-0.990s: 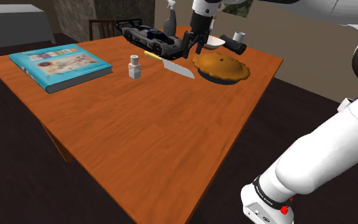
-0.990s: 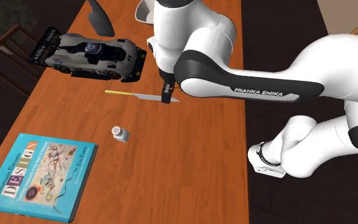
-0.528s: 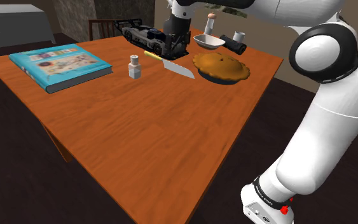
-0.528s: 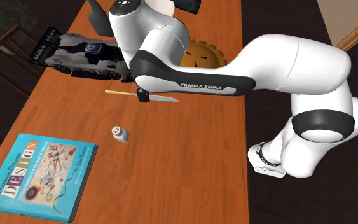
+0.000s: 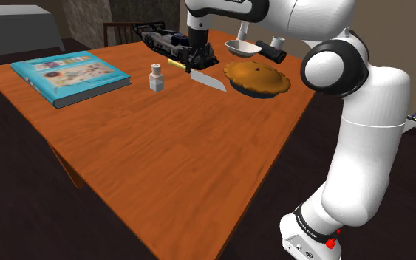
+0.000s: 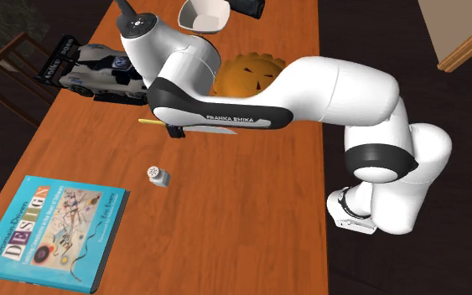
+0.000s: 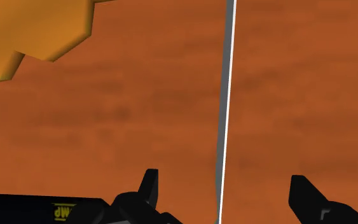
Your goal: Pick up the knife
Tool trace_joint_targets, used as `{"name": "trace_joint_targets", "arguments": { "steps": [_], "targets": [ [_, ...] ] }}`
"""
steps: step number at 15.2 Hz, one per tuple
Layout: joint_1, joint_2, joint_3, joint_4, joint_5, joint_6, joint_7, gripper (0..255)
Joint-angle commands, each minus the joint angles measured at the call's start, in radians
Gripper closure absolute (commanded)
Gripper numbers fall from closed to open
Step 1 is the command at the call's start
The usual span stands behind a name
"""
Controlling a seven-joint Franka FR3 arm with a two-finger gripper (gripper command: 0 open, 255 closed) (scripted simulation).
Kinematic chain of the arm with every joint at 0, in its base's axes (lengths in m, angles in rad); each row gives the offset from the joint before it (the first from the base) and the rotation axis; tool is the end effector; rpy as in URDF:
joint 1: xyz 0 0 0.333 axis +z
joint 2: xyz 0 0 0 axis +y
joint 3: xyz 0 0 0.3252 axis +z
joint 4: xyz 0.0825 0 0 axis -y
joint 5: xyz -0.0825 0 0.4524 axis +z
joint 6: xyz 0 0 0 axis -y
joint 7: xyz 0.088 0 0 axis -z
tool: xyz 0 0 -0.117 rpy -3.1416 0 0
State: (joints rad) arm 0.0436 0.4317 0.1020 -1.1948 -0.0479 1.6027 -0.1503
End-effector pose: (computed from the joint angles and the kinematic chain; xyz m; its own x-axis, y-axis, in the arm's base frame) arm 0.7470 0.0883 0.5332 0.9583 0.2850 -0.0223 0.2851 -0.9585 0.0019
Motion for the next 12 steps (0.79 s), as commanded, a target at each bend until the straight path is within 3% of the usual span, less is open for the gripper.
{"name": "trace_joint_targets", "arguments": {
  "steps": [1,5,6,12],
  "targets": [
    [-0.001,-0.005,0.0,-0.032,0.0,0.027,0.0,0],
    [-0.003,-0.012,0.0,-0.077,0.001,0.065,0.0,0],
    [-0.003,-0.012,0.0,-0.078,0.001,0.066,0.0,255],
    [-0.003,-0.012,0.0,-0.078,0.001,0.066,0.0,255]
  ]
}}
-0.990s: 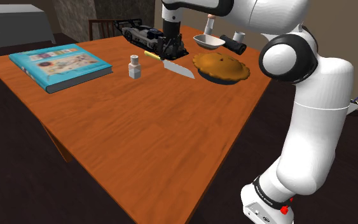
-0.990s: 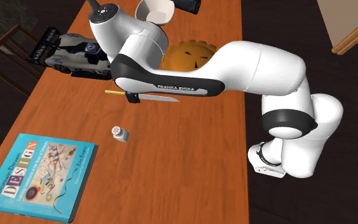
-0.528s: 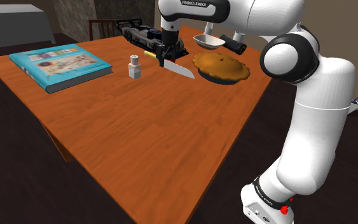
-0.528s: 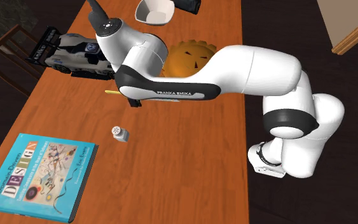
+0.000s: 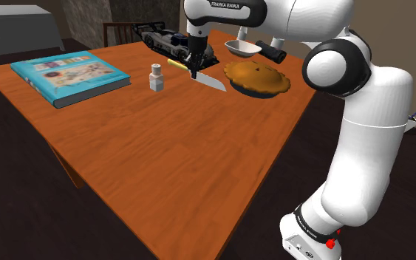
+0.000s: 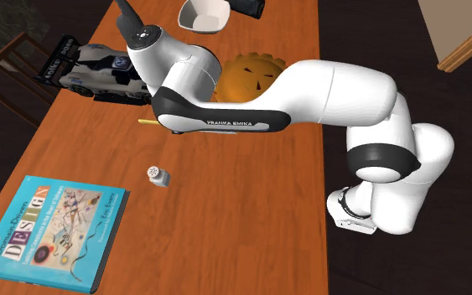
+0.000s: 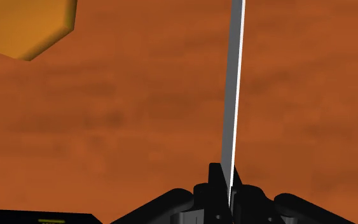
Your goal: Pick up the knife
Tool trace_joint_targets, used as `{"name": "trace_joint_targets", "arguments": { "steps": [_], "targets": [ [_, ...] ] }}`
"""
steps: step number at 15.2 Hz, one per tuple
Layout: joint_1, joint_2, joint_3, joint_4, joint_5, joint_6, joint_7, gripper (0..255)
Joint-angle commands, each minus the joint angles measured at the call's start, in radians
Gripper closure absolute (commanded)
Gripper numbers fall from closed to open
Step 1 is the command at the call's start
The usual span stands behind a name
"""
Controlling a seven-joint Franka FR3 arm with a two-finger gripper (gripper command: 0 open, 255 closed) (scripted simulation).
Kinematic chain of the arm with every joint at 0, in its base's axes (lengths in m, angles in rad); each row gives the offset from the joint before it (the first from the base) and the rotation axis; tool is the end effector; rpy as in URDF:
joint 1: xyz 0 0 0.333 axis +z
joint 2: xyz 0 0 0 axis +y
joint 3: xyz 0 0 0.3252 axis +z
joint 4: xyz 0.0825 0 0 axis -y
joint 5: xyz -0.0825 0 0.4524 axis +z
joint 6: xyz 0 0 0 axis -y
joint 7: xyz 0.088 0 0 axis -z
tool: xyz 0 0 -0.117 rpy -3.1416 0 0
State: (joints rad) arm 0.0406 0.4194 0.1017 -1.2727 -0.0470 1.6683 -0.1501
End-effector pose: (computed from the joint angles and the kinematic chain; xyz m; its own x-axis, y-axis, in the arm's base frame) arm 0.7466 0.0880 0.5057 0.9582 0.2851 -0.0223 0.2852 -0.9585 0.0020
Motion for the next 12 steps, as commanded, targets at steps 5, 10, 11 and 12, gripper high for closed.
{"name": "trace_joint_targets", "arguments": {
  "steps": [5,10,11,12],
  "targets": [
    [0.001,0.005,0.0,0.036,0.0,-0.03,0.0,255],
    [0.005,0.025,0.0,0.134,-0.002,-0.109,-0.001,255],
    [0.006,0.031,0.0,0.156,-0.003,-0.126,-0.001,255],
    [0.007,0.037,0.0,0.179,-0.003,-0.143,-0.001,255]
  ]
}}
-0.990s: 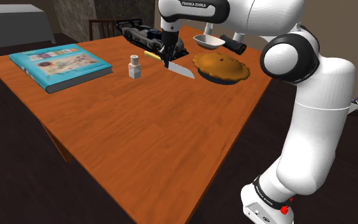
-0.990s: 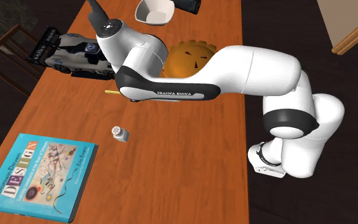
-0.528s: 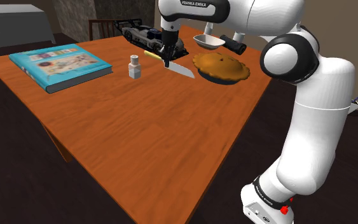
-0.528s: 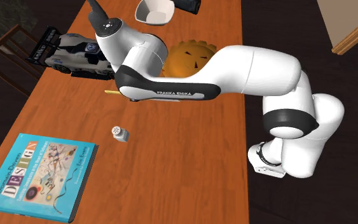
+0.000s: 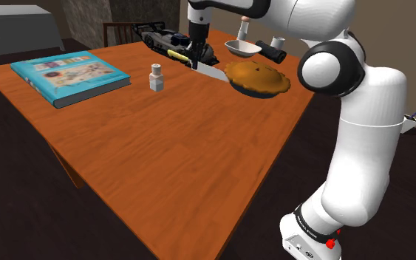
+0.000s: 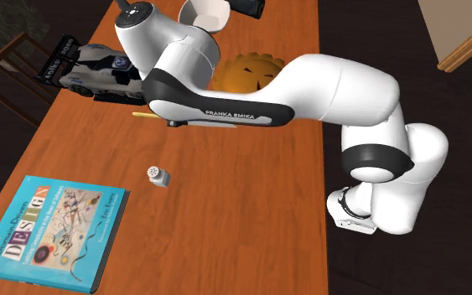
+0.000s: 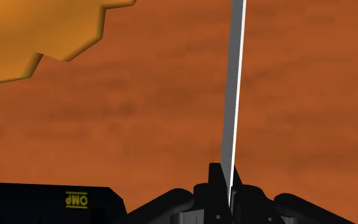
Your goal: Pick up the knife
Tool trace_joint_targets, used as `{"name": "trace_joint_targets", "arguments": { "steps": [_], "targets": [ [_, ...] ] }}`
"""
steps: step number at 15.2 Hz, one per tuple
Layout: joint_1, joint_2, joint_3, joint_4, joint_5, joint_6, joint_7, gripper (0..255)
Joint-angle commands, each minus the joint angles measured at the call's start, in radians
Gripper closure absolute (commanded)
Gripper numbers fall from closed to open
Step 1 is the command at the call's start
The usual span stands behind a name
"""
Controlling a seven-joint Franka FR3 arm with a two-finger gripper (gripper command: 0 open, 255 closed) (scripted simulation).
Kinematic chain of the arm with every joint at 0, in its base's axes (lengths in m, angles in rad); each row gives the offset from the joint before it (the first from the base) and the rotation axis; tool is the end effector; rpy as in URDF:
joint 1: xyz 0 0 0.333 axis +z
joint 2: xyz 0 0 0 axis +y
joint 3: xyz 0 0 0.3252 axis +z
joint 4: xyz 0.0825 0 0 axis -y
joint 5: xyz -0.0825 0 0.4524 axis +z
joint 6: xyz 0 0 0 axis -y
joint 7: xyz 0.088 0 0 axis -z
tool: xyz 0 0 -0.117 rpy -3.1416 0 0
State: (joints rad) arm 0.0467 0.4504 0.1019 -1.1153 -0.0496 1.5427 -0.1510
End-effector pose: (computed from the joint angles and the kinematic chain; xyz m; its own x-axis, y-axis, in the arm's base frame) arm 0.7476 0.0882 0.5569 0.9583 0.2850 -0.0215 0.2851 -0.9585 0.0021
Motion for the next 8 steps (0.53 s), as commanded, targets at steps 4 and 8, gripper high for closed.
{"name": "trace_joint_targets", "arguments": {
  "steps": [4,8],
  "targets": [
    [0.006,0.038,0.0,0.128,-0.004,-0.091,-0.001,255],
    [0.01,0.062,-0.001,0.197,-0.006,-0.136,-0.001,255]
  ]
}}
